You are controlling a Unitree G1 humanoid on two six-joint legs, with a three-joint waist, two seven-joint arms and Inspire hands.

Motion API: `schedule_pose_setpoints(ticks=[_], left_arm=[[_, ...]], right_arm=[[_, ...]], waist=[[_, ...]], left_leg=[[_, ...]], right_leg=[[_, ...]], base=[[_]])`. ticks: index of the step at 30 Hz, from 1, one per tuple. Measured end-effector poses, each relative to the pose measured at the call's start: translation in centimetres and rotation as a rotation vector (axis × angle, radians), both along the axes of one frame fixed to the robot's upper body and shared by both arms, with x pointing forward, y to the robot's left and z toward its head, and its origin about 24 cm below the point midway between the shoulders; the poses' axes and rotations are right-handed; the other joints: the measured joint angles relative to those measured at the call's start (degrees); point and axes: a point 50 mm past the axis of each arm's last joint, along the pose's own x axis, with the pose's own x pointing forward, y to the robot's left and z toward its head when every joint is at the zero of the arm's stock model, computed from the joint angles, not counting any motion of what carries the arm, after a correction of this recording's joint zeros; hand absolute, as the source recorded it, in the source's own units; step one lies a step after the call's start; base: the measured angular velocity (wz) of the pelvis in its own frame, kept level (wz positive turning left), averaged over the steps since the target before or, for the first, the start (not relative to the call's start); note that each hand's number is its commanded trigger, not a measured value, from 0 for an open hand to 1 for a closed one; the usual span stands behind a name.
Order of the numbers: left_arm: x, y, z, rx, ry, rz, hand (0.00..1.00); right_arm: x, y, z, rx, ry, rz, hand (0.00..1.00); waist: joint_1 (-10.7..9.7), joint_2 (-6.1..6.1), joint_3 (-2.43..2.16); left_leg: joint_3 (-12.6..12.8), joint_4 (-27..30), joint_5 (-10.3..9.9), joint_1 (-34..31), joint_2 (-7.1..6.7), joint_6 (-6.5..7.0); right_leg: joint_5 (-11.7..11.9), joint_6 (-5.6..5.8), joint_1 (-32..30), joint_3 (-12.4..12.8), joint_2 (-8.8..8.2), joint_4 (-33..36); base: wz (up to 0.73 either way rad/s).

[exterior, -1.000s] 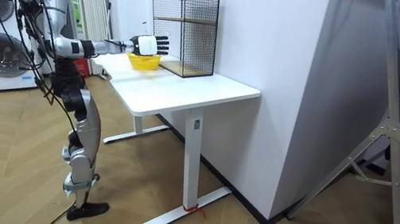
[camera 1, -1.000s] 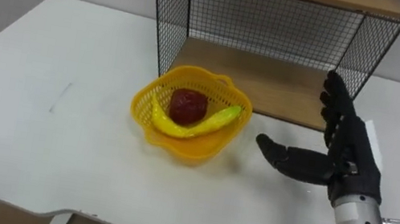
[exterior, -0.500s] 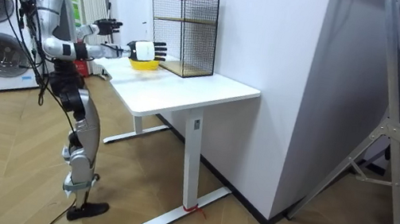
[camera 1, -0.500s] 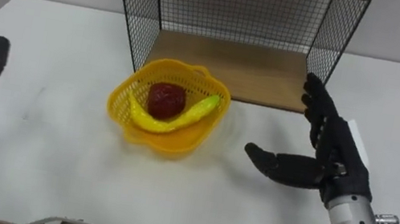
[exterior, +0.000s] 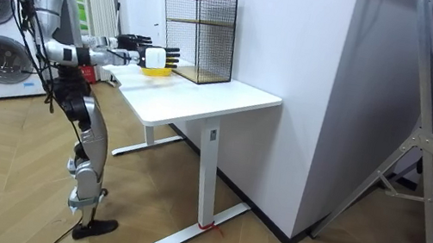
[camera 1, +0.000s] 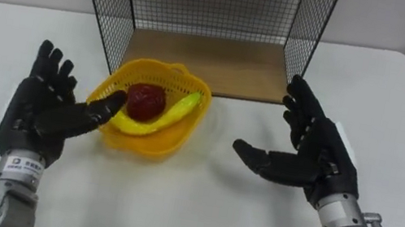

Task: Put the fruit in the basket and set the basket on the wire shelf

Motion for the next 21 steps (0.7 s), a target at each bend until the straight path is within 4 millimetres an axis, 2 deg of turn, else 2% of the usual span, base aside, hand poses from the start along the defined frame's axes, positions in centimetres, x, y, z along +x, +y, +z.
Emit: schedule_pose_setpoints(ticks=[4, 8, 18, 21], left_arm=[[0.0, -0.5, -0.1, -0.011, -0.009, -0.063, 0.0], [-0.1, -1.3, -0.9, -0.026, 0.018, -0.121, 0.0], [-0.2, -2.0, -1.2, -0.041, 0.021, -0.194, 0.0], [-0.2, -2.1, -1.4, -0.044, 0.025, -0.206, 0.0]], right_arm=[[0.0, 0.4, -0.1, 0.025, 0.002, 0.017, 0.0], [-0.2, 0.7, -1.1, 0.033, 0.037, 0.039, 0.0], [-0.2, 1.1, -1.1, 0.074, 0.04, 0.063, 0.0], [-0.2, 1.2, -1.1, 0.078, 0.039, 0.067, 0.0]], waist=[[-0.3, -0.24, -0.13], [-0.4, -0.19, -0.12], [-0.4, 0.12, -0.28], [-0.4, 0.29, -0.2]], left_leg=[[0.1, 0.0, 0.0, 0.1, 0.0, 0.0], [0.2, 0.0, 0.0, -0.1, 0.02, 0.0], [0.2, 0.0, 0.0, -0.2, 0.04, 0.0], [0.2, 0.0, 0.0, -0.1, 0.04, 0.0]], right_leg=[[0.0, 0.0, -0.2, 0.1, 0.0, 0.5], [0.0, 0.0, -0.5, 0.1, -0.01, 0.7], [0.0, 0.0, -0.6, 0.1, -0.01, 0.8], [0.0, 0.0, -0.5, 0.1, -0.01, 0.8]], base=[[-0.01], [0.0], [0.0], [0.0]])
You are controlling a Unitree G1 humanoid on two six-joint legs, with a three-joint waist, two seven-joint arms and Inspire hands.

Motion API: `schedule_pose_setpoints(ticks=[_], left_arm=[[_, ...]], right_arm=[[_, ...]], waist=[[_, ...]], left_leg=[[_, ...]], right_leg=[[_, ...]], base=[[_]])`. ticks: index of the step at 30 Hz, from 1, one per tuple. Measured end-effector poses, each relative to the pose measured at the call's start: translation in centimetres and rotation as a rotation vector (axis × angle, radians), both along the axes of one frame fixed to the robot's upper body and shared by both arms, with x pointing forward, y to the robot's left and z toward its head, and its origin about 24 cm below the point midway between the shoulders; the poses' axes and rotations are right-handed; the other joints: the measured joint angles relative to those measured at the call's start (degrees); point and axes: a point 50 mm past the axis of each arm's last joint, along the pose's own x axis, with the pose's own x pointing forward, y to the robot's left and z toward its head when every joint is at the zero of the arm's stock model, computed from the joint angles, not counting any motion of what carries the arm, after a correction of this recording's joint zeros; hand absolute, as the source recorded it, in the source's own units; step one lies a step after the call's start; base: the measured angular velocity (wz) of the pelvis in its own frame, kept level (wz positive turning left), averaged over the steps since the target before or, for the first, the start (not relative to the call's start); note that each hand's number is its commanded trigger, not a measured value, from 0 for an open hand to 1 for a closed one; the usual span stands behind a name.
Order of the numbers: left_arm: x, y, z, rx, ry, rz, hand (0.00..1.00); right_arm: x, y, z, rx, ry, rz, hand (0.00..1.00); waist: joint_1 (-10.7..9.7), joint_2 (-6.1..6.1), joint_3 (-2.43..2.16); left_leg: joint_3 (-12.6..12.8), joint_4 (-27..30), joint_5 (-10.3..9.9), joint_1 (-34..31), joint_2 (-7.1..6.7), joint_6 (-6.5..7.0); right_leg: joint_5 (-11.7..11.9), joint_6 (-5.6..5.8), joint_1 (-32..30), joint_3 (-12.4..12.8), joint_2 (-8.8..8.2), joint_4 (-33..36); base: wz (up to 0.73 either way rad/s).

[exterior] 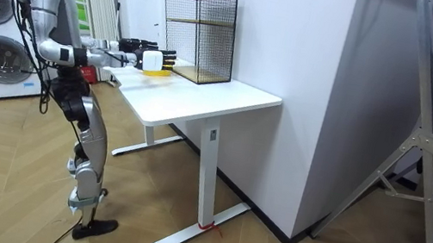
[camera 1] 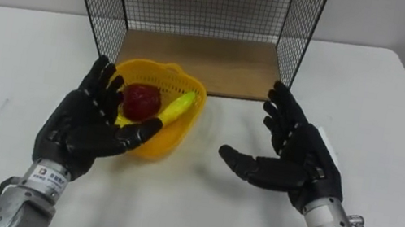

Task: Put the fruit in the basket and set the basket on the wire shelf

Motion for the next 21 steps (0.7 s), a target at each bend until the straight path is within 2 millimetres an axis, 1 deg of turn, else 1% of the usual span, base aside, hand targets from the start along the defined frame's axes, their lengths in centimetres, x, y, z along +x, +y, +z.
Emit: schedule_pose_setpoints(ticks=[2, 7, 9, 12, 14, 17, 18, 19, 20, 21], left_arm=[[0.0, 0.0, -0.1, -0.002, 0.003, -0.001, 0.0], [0.0, 0.1, -1.0, -0.003, 0.034, -0.005, 0.0], [-0.1, 0.1, -1.2, 0.003, 0.049, -0.005, 0.0], [-0.1, 0.1, -1.3, 0.037, 0.049, -0.014, 0.0], [0.0, 0.0, -1.1, 0.043, 0.042, -0.016, 0.0], [0.5, 0.0, 0.1, 0.043, -0.011, -0.014, 0.0], [0.7, 0.0, 1.1, 0.044, -0.052, -0.014, 0.0], [0.8, 0.0, 2.3, 0.044, -0.106, -0.011, 0.0], [0.9, 0.1, 3.0, 0.045, -0.133, -0.009, 0.0], [0.9, 0.3, 4.3, 0.049, -0.191, -0.002, 0.0]], right_arm=[[0.0, 0.1, 0.0, 0.001, -0.001, 0.008, 0.0], [0.0, 0.1, 0.0, 0.01, 0.0, 0.01, 0.0], [0.0, 0.0, 0.0, 0.015, 0.001, 0.01, 0.0], [0.0, 0.1, 0.0, 0.016, 0.001, 0.013, 0.0], [0.0, 0.1, 0.0, 0.017, 0.001, 0.016, 0.0], [0.0, 0.2, 0.0, 0.02, 0.0, 0.026, 0.0], [0.0, 0.2, 0.0, 0.021, 0.0, 0.026, 0.0], [0.0, 0.2, 0.0, 0.024, -0.002, 0.021, 0.0], [0.0, 0.1, -0.1, 0.027, -0.005, 0.018, 0.0], [0.0, -0.1, -0.2, 0.039, -0.001, 0.008, 0.0]], waist=[[0.0, 0.11, -0.02], [0.2, 0.65, 0.17], [0.3, 0.65, 0.21], [0.4, 0.4, 0.32], [0.4, 0.33, 0.31], [0.6, 0.06, 0.23], [0.8, -0.1, 0.15], [0.7, -0.34, 0.12], [0.7, -0.44, 0.07], [0.7, -0.61, -0.03]], left_leg=[[0.0, 0.0, 0.0, 0.0, 0.0, 0.0], [0.0, 0.0, 0.0, 0.2, 0.0, 0.01], [0.0, 0.1, 0.0, 0.2, 0.0, 0.04], [0.0, 0.3, 0.0, 0.0, 0.0, 0.04], [0.0, 0.4, 0.0, 0.0, 0.0, 0.04], [0.0, 0.4, 0.0, -0.1, 0.02, 0.04], [0.0, 0.5, 0.0, -0.1, 0.02, 0.04], [0.0, 0.6, 0.0, -0.1, 0.02, 0.04], [-0.1, 0.6, 0.0, -0.1, 0.03, 0.04], [-0.1, 0.5, 0.0, -0.1, 0.03, 0.04]], right_leg=[[0.0, 0.0, 0.0, 0.0, 0.0, 0.0], [0.0, 0.0, 0.2, 0.0, -0.01, 0.0], [0.0, 0.0, 0.2, 0.0, -0.01, 0.1], [0.0, 0.0, 0.1, 0.0, -0.03, 0.2], [0.0, 0.0, 0.0, 0.1, -0.03, 0.2], [0.0, 0.0, 0.0, 0.0, -0.02, 0.2], [0.0, -0.01, -0.1, 0.0, -0.03, 0.3], [0.0, -0.01, -0.1, 0.0, -0.03, 0.3], [0.0, -0.02, 0.0, -0.1, -0.02, 0.1], [0.0, -0.04, 0.2, -0.2, -0.02, -0.1]], base=[[0.0], [0.0], [0.0], [0.0], [0.0], [0.0], [0.0], [0.0], [0.0], [0.0]])
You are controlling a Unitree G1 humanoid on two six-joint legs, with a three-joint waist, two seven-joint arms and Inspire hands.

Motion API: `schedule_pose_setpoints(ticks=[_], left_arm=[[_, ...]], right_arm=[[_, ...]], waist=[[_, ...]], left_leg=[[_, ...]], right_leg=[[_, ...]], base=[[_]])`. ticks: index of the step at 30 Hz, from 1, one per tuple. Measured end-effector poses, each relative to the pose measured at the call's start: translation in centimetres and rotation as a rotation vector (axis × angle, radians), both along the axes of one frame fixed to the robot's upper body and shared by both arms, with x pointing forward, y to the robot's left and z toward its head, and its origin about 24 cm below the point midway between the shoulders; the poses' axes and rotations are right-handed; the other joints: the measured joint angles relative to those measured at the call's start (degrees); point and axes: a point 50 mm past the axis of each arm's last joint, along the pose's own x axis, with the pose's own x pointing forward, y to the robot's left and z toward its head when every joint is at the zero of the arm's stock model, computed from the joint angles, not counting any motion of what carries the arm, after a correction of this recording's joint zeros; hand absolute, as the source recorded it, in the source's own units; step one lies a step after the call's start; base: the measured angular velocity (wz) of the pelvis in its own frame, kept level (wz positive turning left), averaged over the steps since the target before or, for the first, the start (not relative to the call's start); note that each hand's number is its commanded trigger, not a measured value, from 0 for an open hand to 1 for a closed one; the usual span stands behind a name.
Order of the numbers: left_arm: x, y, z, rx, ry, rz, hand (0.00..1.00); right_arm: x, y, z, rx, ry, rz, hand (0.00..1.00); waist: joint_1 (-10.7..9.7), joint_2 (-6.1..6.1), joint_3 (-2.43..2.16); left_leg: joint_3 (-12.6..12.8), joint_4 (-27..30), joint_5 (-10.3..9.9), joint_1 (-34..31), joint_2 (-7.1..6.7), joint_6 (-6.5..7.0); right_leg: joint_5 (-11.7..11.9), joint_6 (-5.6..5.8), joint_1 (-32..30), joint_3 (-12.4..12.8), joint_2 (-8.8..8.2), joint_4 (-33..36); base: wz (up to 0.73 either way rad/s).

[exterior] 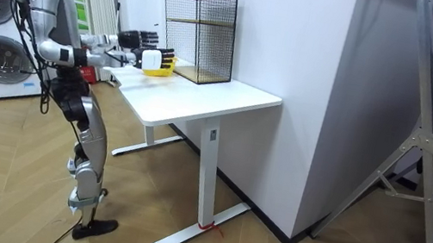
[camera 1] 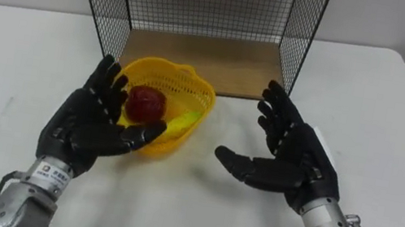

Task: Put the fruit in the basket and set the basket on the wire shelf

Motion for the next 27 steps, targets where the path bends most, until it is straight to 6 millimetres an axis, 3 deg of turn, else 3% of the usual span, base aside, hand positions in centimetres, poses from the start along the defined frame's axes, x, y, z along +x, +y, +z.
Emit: schedule_pose_setpoints(ticks=[3, 13, 21, 27], left_arm=[[-0.1, 0.5, 2.3, 0.01, -0.106, 0.024, 0.0], [-0.5, 1.1, 5.1, 0.014, -0.22, 0.079, 0.0], [-0.9, 1.8, 6.3, 0.02, -0.278, 0.134, 0.0], [-0.8, 1.9, 6.0, 0.02, -0.266, 0.138, 0.0]], right_arm=[[0.0, -0.2, 0.0, 0.011, 0.001, -0.007, 0.0], [0.0, -0.1, 0.0, 0.016, -0.004, 0.013, 0.0], [0.0, -0.1, 0.0, 0.015, -0.008, 0.015, 0.0], [0.0, -0.1, 0.1, 0.015, -0.01, 0.015, 0.0]], waist=[[0.1, 0.04, -0.1], [0.4, 0.46, -0.34], [0.3, 0.85, -0.15], [0.4, 1.06, 0.0]], left_leg=[[0.0, -0.2, 0.0, 0.1, 0.0, 0.0], [-0.3, -0.1, 0.0, 0.0, 0.02, 0.0], [-0.3, -0.5, 0.0, 0.3, 0.03, 0.0], [-0.3, -0.6, 0.0, 1.1, 0.03, 0.0]], right_leg=[[0.0, 0.0, 0.1, 0.0, 0.0, 0.0], [0.0, -0.01, 0.2, -0.5, -0.01, 0.1], [0.0, -0.01, 0.5, -0.5, -0.01, 0.0], [0.0, -0.01, 1.1, -0.6, -0.03, -0.1]], base=[[0.0], [0.01], [0.0], [0.0]])
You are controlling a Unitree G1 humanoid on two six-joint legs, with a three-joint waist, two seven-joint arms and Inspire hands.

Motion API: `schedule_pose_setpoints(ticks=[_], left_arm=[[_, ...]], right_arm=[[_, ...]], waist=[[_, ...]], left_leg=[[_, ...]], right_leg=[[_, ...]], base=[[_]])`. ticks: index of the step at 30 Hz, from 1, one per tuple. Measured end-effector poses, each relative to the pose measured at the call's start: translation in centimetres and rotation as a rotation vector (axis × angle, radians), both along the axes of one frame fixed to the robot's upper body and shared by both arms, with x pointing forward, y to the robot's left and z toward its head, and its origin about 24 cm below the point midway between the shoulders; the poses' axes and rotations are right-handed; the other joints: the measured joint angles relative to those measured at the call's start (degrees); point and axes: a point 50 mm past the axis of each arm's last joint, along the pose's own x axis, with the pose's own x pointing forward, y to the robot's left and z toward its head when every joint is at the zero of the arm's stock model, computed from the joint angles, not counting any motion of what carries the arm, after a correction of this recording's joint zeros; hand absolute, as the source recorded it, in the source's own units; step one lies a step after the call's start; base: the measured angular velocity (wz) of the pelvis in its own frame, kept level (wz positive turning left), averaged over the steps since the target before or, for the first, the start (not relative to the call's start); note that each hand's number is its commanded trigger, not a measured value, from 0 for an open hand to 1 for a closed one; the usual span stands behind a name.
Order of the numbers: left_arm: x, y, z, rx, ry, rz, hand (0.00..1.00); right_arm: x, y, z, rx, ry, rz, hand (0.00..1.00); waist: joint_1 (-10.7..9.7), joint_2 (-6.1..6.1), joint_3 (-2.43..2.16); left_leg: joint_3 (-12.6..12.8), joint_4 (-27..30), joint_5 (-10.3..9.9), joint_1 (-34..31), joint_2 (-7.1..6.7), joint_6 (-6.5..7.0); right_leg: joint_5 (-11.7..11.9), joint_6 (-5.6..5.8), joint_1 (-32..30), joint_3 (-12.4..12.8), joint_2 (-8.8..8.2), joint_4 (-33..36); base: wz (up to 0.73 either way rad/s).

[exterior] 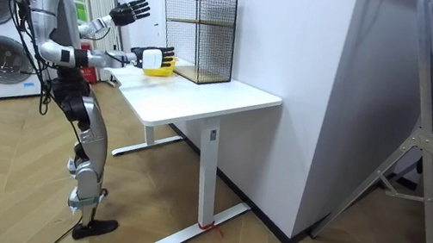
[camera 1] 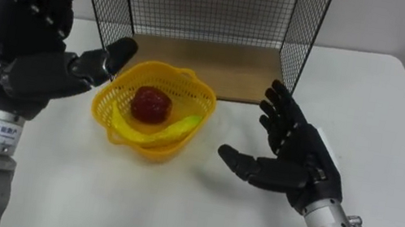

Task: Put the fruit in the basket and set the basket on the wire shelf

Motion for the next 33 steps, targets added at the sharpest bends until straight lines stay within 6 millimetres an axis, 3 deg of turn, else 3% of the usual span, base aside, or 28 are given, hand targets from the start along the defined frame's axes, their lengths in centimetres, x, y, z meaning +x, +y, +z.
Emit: schedule_pose_setpoints(ticks=[7, 17, 21, 24, 33], left_arm=[[0.3, 0.4, -1.5, -0.023, 0.068, 0.031, 0.0], [0.6, 1.3, -5.5, -0.025, 0.249, 0.074, 0.0], [0.7, 1.3, -7.0, -0.036, 0.322, 0.072, 0.0], [1.1, 1.3, -7.6, -0.04, 0.347, 0.069, 0.0], [2.8, 1.6, -9.2, -0.039, 0.413, 0.063, 0.0]], right_arm=[[0.0, 0.0, 0.1, 0.002, -0.01, -0.005, 0.0], [-0.2, -0.1, -1.3, -0.013, 0.047, -0.012, 0.0], [-0.3, 0.1, -1.5, -0.012, 0.059, -0.002, 0.0], [-0.2, 0.0, -1.4, -0.014, 0.056, -0.002, 0.0], [-0.2, -0.1, -1.4, -0.019, 0.056, -0.003, 0.0]], waist=[[0.1, 0.3, 0.3], [0.7, -0.5, -0.15], [0.5, -0.14, 0.08], [0.0, 0.39, 0.52], [-0.5, 1.06, 0.4]], left_leg=[[0.2, -0.1, 0.0, 0.2, -0.01, 0.0], [0.2, 0.1, 0.0, 0.2, -0.01, 0.0], [0.2, 0.1, 0.0, 0.2, -0.01, 0.0], [0.4, 0.1, 0.0, 0.1, -0.02, 0.01], [1.0, -0.2, 0.1, 0.1, -0.02, 0.09]], right_leg=[[0.0, 0.0, -0.4, 0.2, 0.0, 0.1], [0.0, -0.03, 0.0, 0.2, -0.01, 0.1], [0.0, -0.03, -0.1, 0.3, -0.04, 0.5], [0.0, 0.0, -0.3, 0.7, -0.02, 0.9], [-0.1, -0.03, -0.6, 1.4, 0.02, 1.0]], base=[[-0.01], [0.0], [0.0], [-0.03], [-0.03]])
